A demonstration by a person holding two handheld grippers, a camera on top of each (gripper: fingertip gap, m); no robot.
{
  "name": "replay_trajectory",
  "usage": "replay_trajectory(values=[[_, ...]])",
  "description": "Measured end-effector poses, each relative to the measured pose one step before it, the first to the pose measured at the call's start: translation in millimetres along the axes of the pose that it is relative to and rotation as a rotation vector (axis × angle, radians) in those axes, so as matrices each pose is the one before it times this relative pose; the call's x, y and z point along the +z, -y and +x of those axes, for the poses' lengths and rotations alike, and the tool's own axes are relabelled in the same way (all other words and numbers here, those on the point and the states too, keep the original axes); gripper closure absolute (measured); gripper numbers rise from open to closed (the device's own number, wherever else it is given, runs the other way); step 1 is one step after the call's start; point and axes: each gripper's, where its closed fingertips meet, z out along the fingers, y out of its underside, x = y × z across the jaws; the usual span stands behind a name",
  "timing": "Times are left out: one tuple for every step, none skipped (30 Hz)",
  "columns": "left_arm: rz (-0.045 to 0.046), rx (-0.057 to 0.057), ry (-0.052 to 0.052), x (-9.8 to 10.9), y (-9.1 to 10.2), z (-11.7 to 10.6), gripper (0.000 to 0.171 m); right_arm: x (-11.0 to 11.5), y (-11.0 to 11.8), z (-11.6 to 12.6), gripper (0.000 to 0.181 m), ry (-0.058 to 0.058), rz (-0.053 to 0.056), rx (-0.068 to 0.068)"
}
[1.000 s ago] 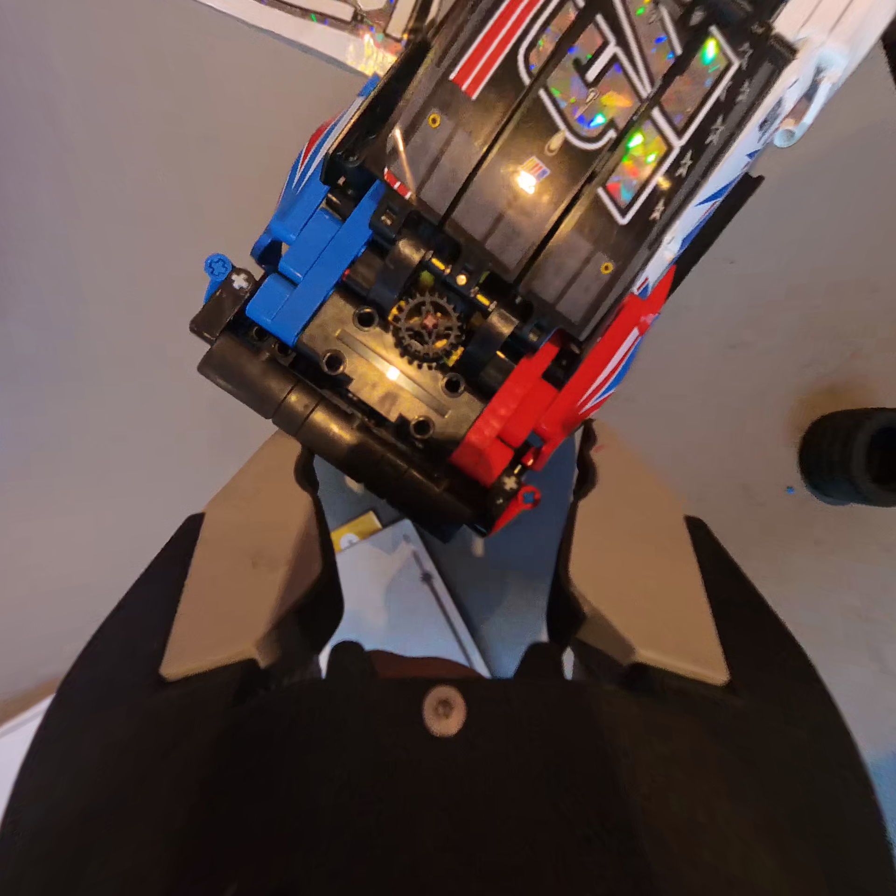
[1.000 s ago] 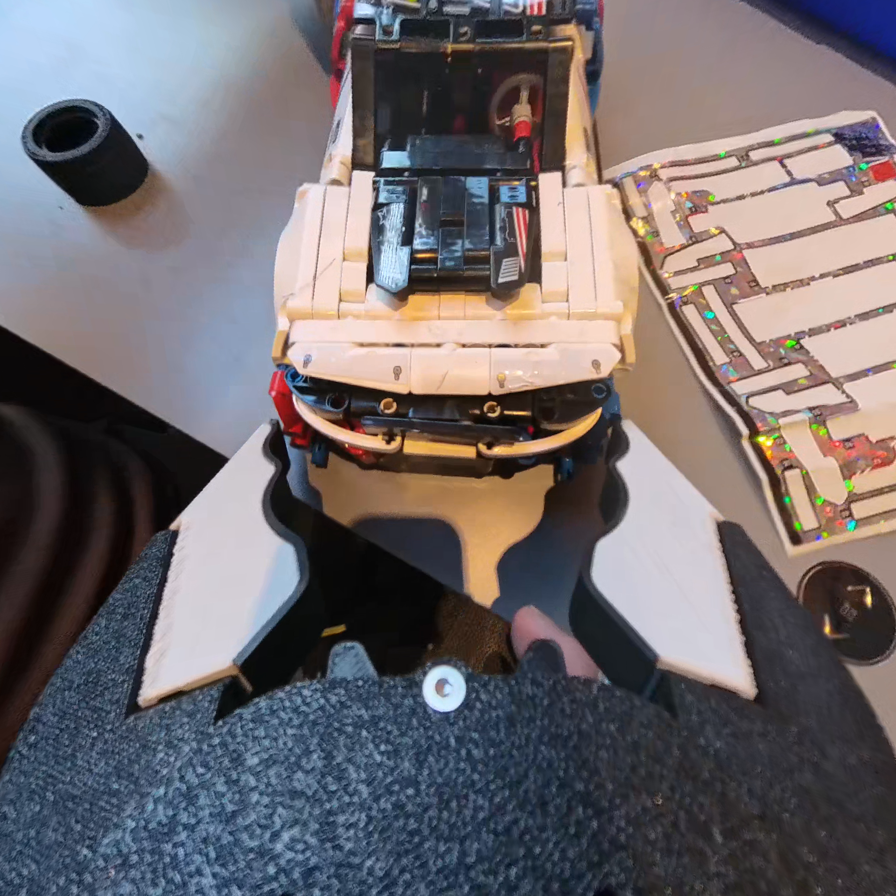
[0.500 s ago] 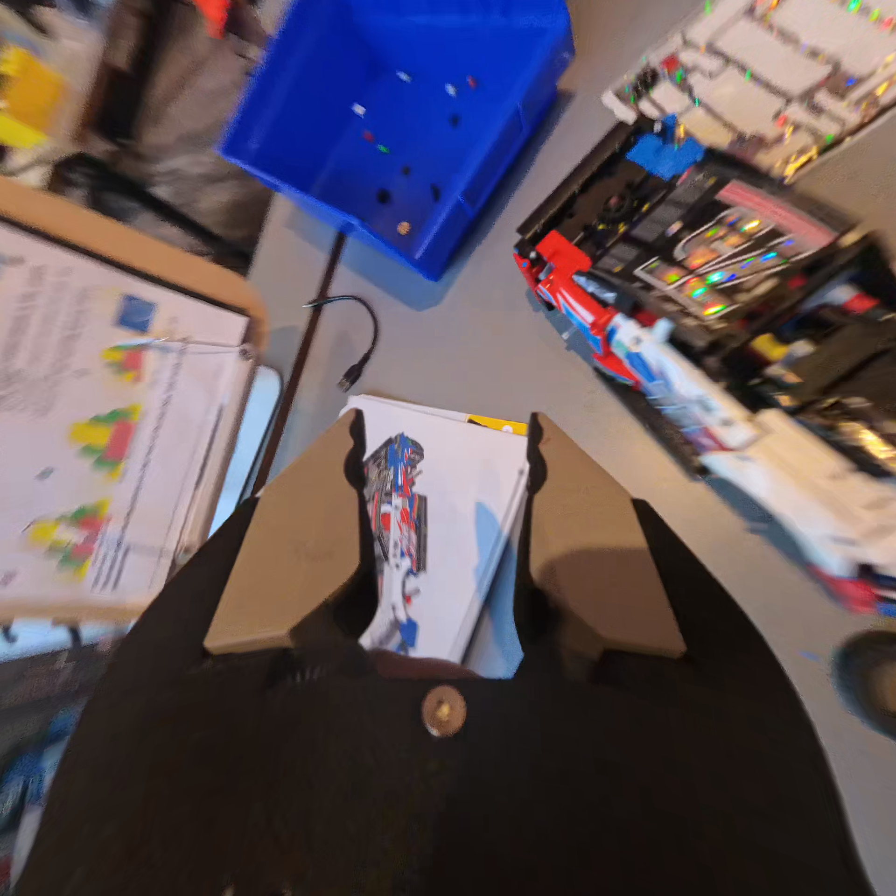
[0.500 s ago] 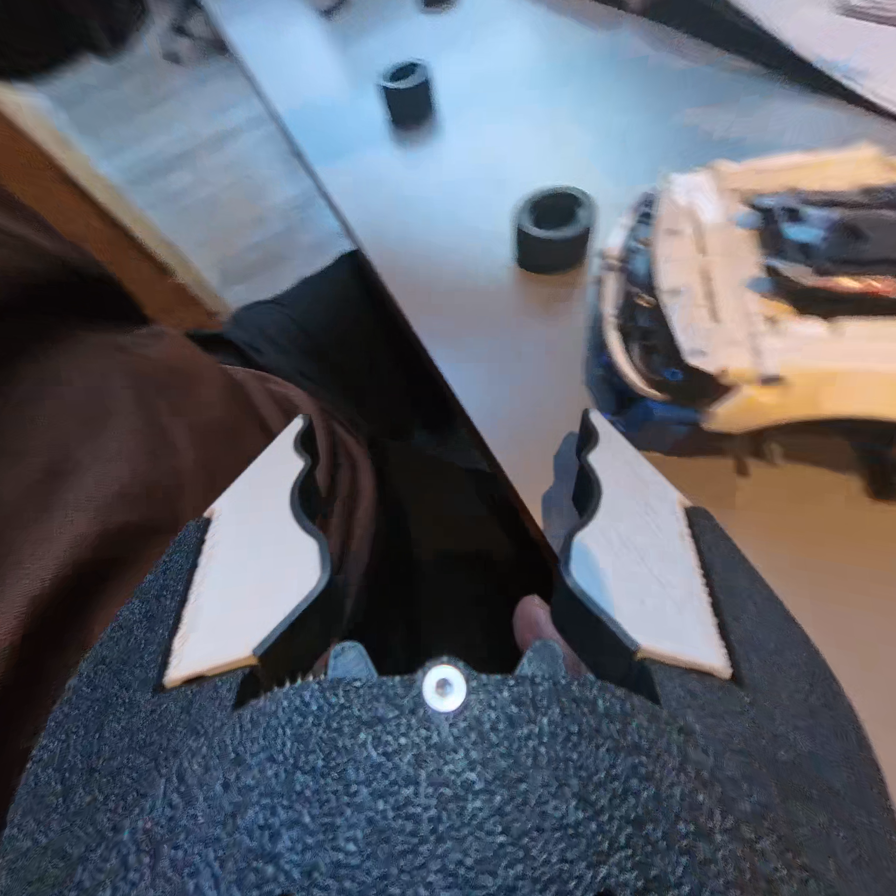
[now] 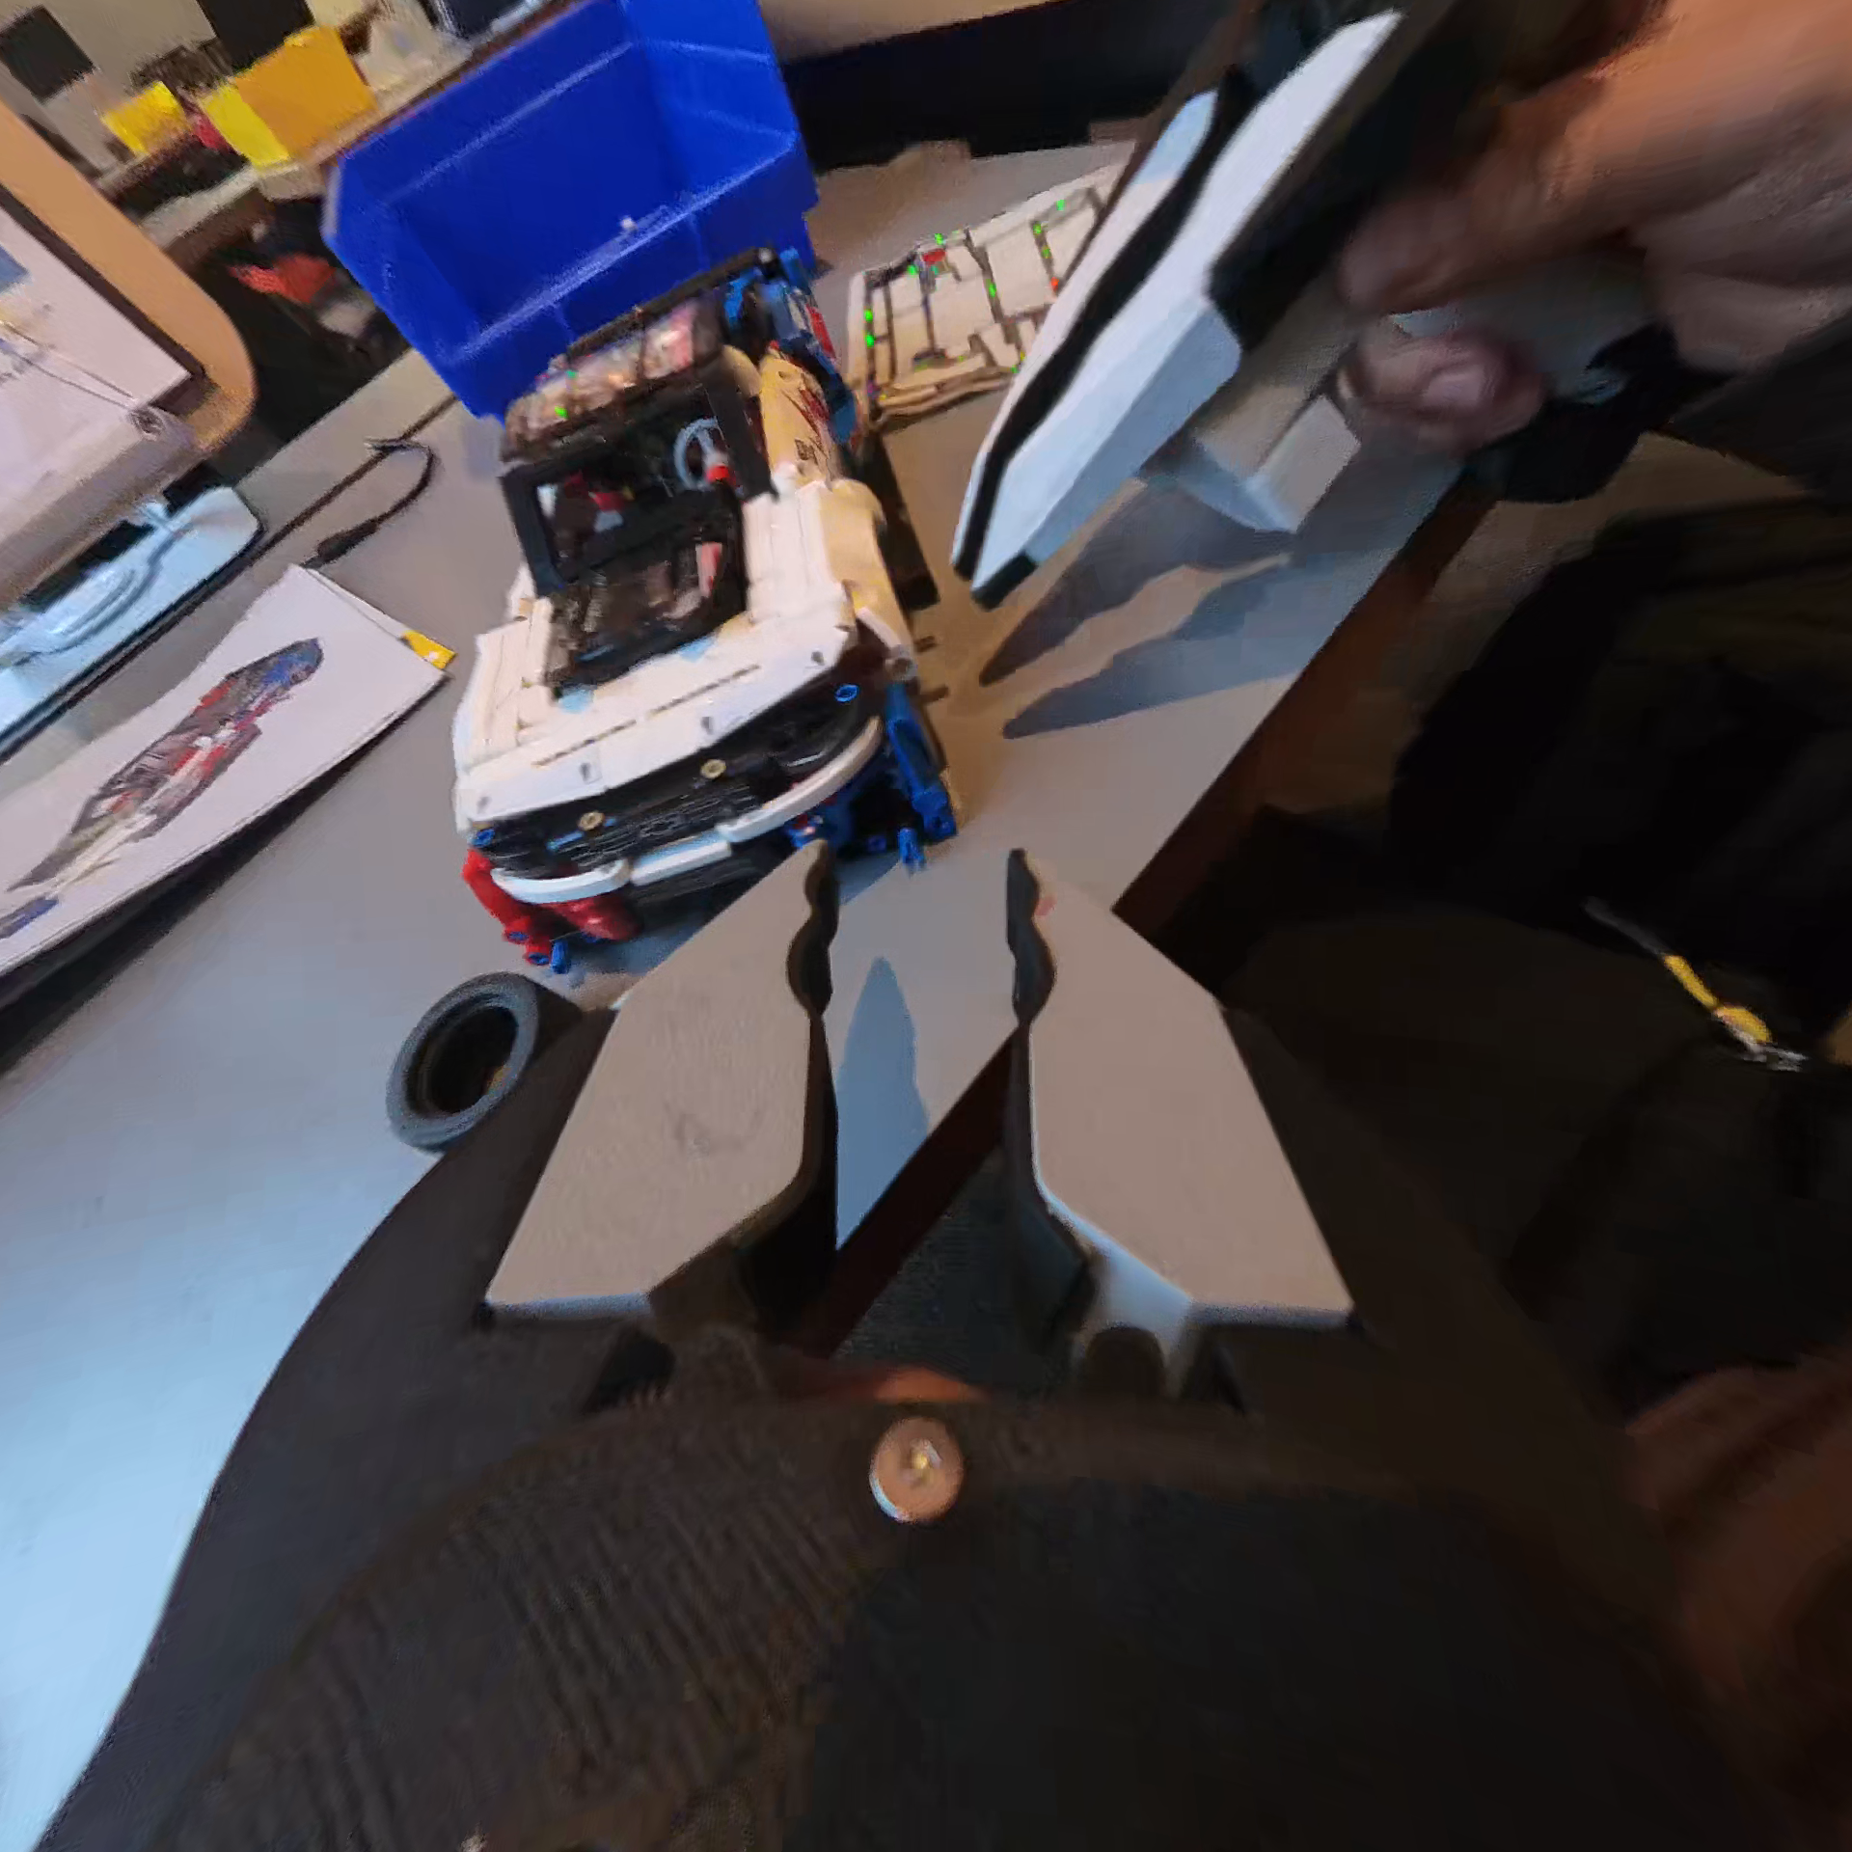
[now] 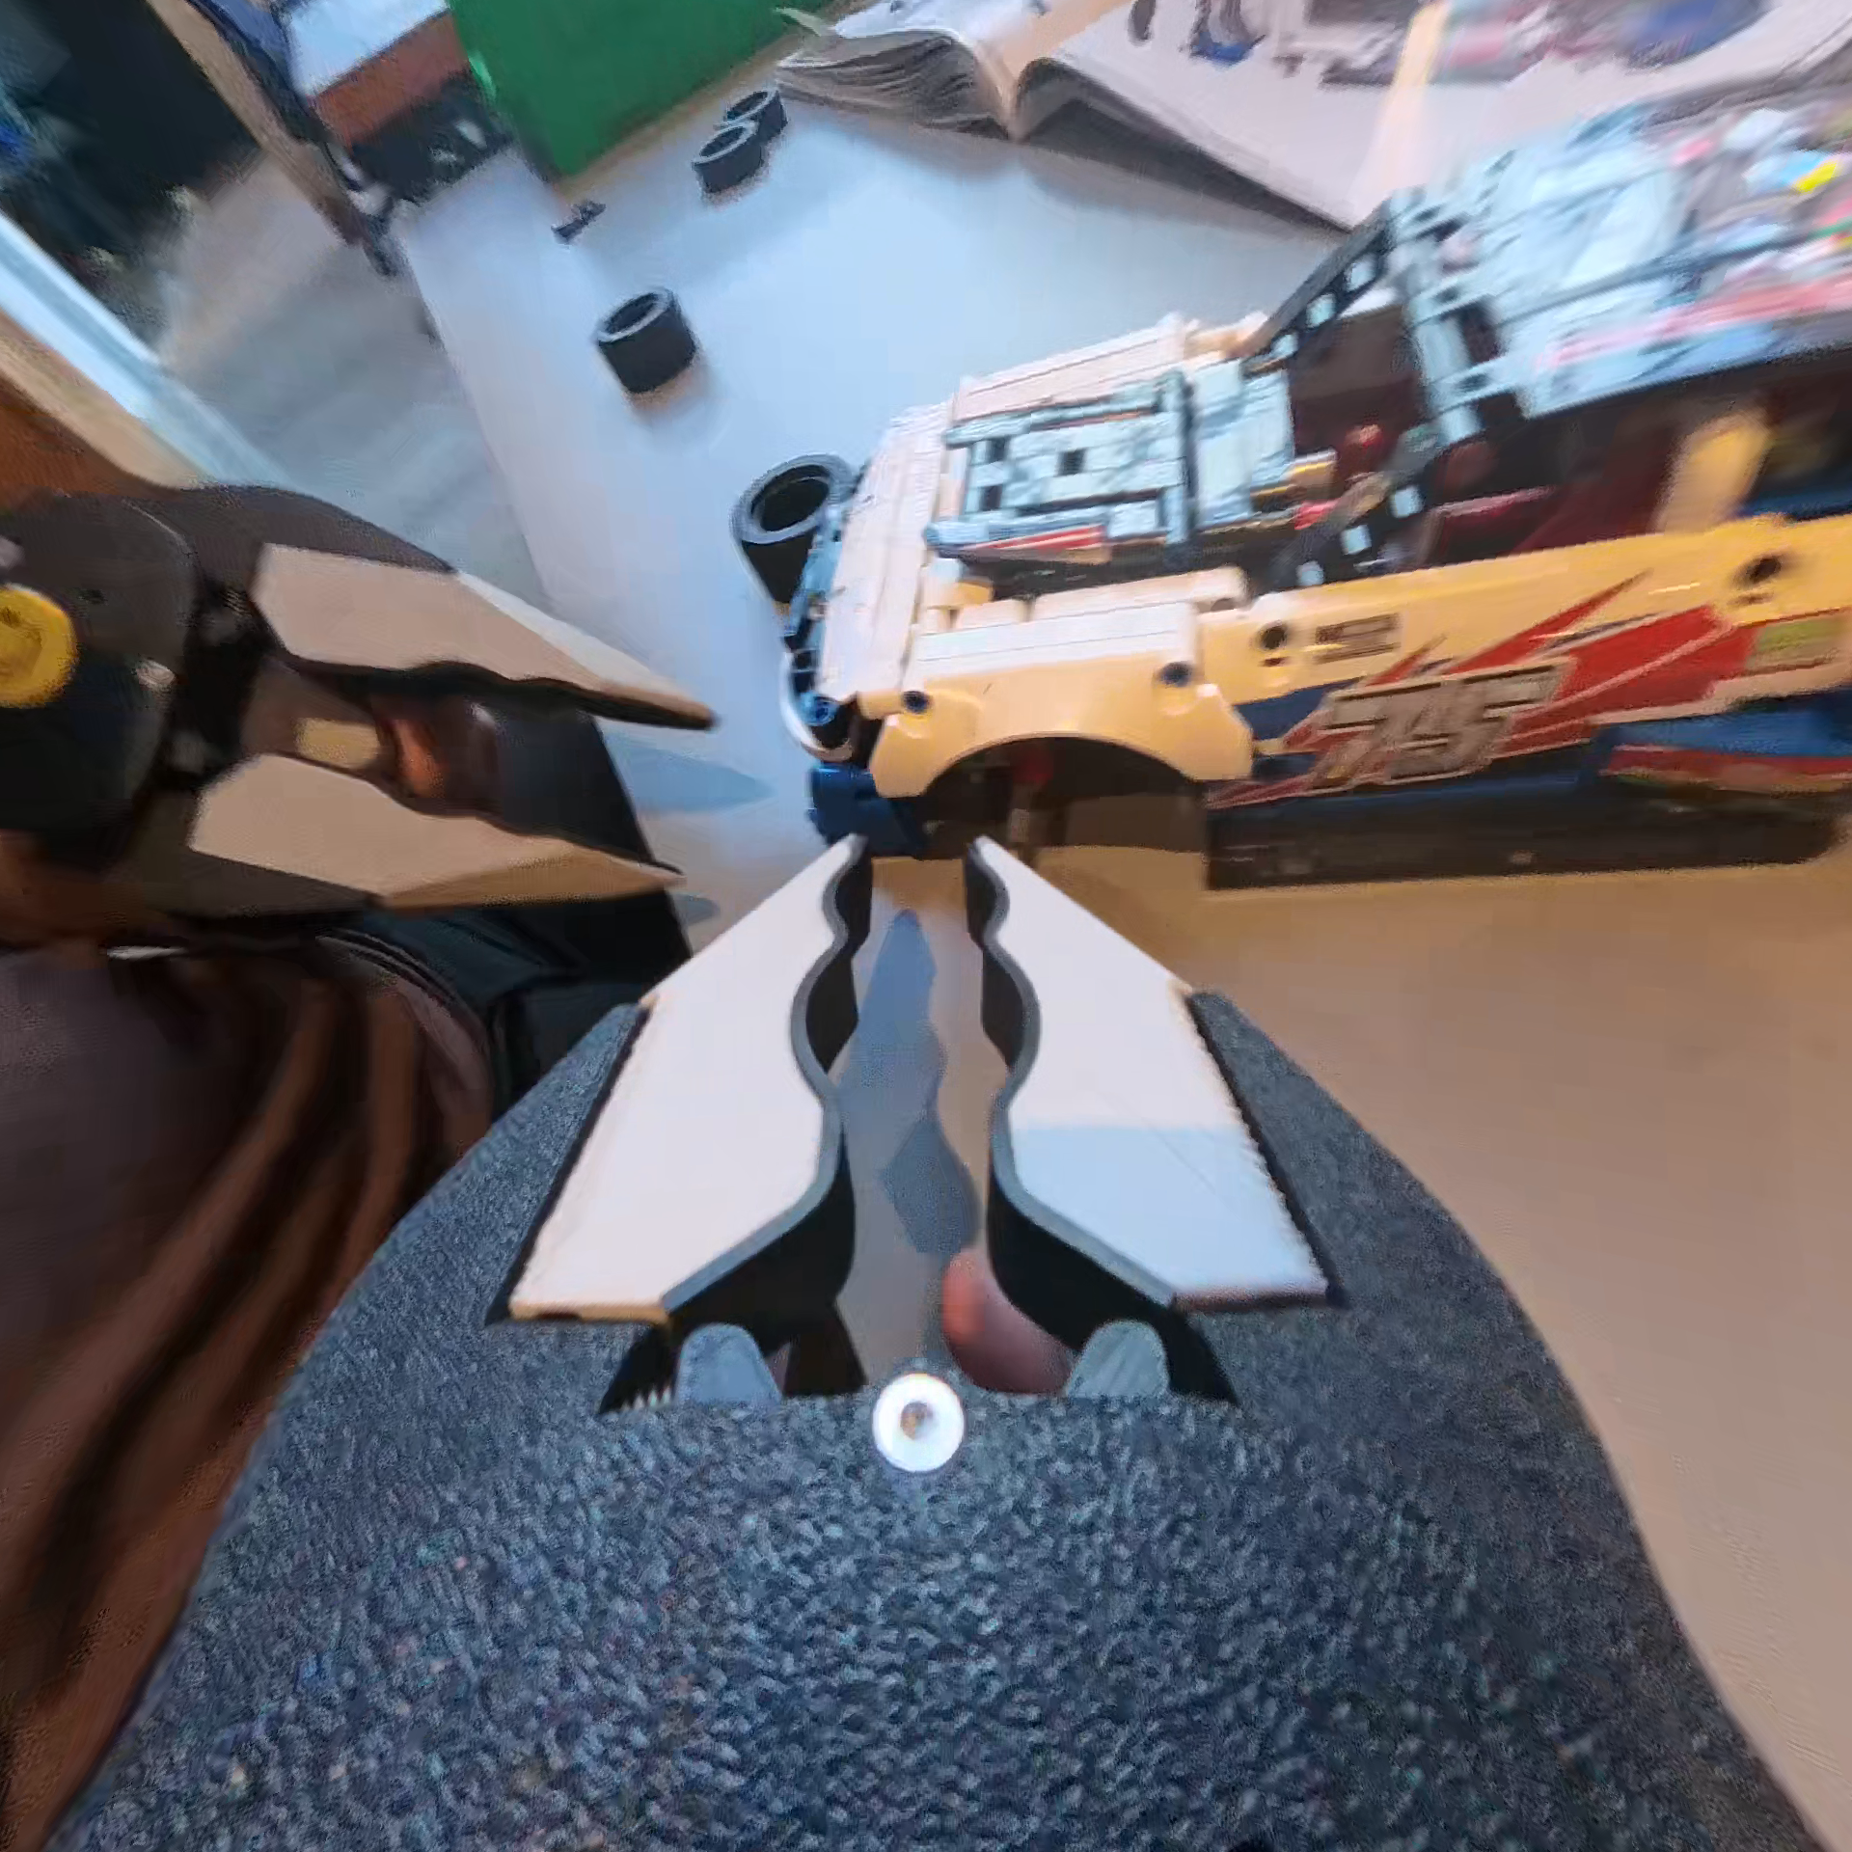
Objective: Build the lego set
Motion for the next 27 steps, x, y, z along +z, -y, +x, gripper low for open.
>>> replay_trajectory(values=[[-0.02395,-0.0030,0.0095,4.22,-2.29,2.26,0.138,4.07,-1.94,-1.25,0.164,0.0100,-0.0101,0.0231],[-0.00578,-0.0214,0.0145,2.38,0.13,-0.62,0.137,2.07,-1.33,3.49,0.162,-0.0241,-0.0149,0.0101],[0.00753,-0.0148,0.0020,1.03,1.80,-0.21,0.137,-0.01,2.08,1.56,0.159,-0.0130,-0.0007,-0.0069],[0.00915,-0.0067,0.0097,0.33,2.71,-2.08,0.140,-1.88,5.48,-1.26,0.158,0.0102,0.0172,-0.0091],[0.01385,0.0112,0.0035,0.35,3.56,-1.16,0.146,-1.99,6.21,-0.94,0.158,0.0165,0.0194,0.0038],[0.00792,0.0169,0.0064,1.10,2.50,-0.92,0.148,-0.32,4.04,0.06,0.158,0.0226,0.0064,0.0250],[-0.00360,0.0083,0.0210,1.89,0.46,-2.47,0.149,1.89,0.38,1.40,0.156,0.0229,-0.0141,0.0468],[-0.00548,-0.0083,0.0133,2.31,-0.56,-0.65,0.149,3.09,-2.44,3.24,0.150,0.0133,-0.0236,0.0575],[-0.00929,-0.0286,-0.0026,2.14,-1.15,2.35,0.150,2.88,-2.06,2.22,0.146,0.0155,-0.0117,0.0527],[-0.00574,-0.0388,0.0020,1.66,-1.00,2.01,0.151,2.26,-1.24,-0.87,0.147,0.0296,-0.0001,0.0413],[-0.00616,-0.0319,0.0023,1.39,-1.75,2.12,0.152,1.29,-0.60,-1.29,0.148,0.0275,0.0031,0.0292],[-0.01449,-0.0310,0.0090,1.15,-3.06,0.88,0.150,-0.02,0.42,0.20,0.151,0.0134,0.0069,0.0178],[-0.00573,-0.0264,0.0095,0.94,-1.91,-0.07,0.149,-0.98,1.24,-0.53,0.156,0.0132,0.0094,0.0101],[0.00699,-0.0237,0.0056,0.72,0.40,-0.16,0.151,-1.17,0.97,-2.62,0.165,0.0224,0.0069,0.0039],[0.01024,-0.0216,0.0032,1.05,1.66,-0.27,0.153,-0.77,0.14,-1.83,0.176,0.0139,0.0007,0.0009],[0.00115,-0.0169,0.0005,1.96,0.96,0.16,0.153,-0.25,-0.56,0.17,0.177,0.0013,-0.0026,0.0057],[-0.00817,-0.0214,0.0027,2.63,-0.51,0.18,0.153,0.20,-0.81,-0.39,0.178,0.0080,-0.0033,0.0116],[-0.00479,-0.0352,-0.0050,2.28,-0.37,1.25,0.152,0.62,-1.72,-0.74,0.178,0.0128,-0.0096,0.0165],[0.00778,-0.0418,-0.0040,1.06,0.79,1.12,0.149,1.07,-2.36,-0.98,0.176,0.0166,-0.0152,0.0200],[0.01519,-0.0236,0.0064,-0.53,1.58,-0.03,0.148,1.59,-1.85,-2.08,0.156,0.0240,-0.0110,0.0234],[0.01008,0.0001,0.0130,-0.42,0.45,-0.67,0.150,1.40,-0.64,-2.60,0.148,0.0276,-0.0025,0.0224],[0.01011,0.0118,0.0208,-0.70,0.34,-1.53,0.150,0.91,0.84,-0.61,0.149,0.0114,0.0052,0.0143],[0.02179,0.0194,0.0171,-1.47,2.36,-0.65,0.151,0.54,1.55,-0.04,0.156,0.0030,0.0063,0.0032],[0.02951,0.0320,0.0133,-2.39,4.29,0.30,0.153,0.51,1.40,-1.07,0.158,0.0066,0.0030,-0.0021],[0.01924,0.0438,0.0237,-2.11,4.07,-0.72,0.155,0.67,0.72,-0.43,0.158,0.0027,-0.0011,-0.0032],[0.00475,0.0475,0.0220,-1.03,2.78,-0.74,0.154,0.78,1.07,2.16,0.159,-0.0127,0.0028,-0.0070],[-0.00107,0.0304,0.0087,-0.05,1.72,0.39,0.154,1.01,0.80,2.01,0.169,-0.0119,0.0008,-0.0084]])
